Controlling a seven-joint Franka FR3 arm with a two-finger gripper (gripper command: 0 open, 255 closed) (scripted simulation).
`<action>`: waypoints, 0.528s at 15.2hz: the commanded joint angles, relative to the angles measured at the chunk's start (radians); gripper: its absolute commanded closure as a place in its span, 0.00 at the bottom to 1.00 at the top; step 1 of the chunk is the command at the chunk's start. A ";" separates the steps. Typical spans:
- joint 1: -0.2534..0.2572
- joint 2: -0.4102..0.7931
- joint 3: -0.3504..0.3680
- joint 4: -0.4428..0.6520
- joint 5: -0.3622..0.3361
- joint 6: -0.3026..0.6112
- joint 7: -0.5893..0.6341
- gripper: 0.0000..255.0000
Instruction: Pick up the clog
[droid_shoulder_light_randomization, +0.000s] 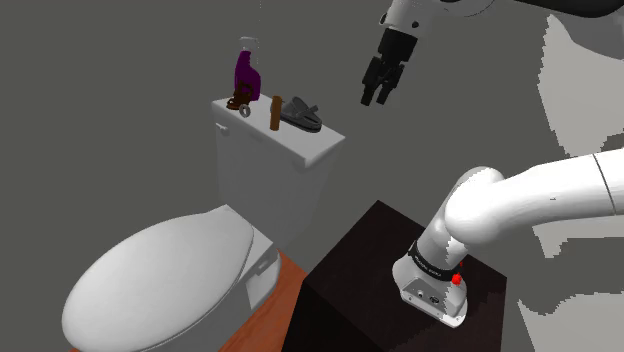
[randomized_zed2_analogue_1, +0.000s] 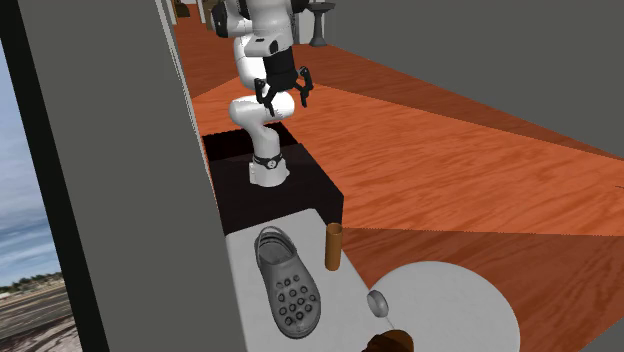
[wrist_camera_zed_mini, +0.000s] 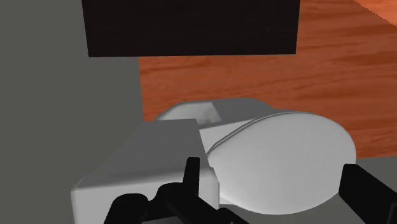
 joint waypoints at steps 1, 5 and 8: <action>0.000 0.000 0.000 0.000 0.000 0.000 0.000 0.00; -0.004 0.124 -0.022 0.034 -0.016 0.106 -0.033 0.00; -0.006 0.222 -0.038 0.073 -0.024 0.177 -0.056 0.00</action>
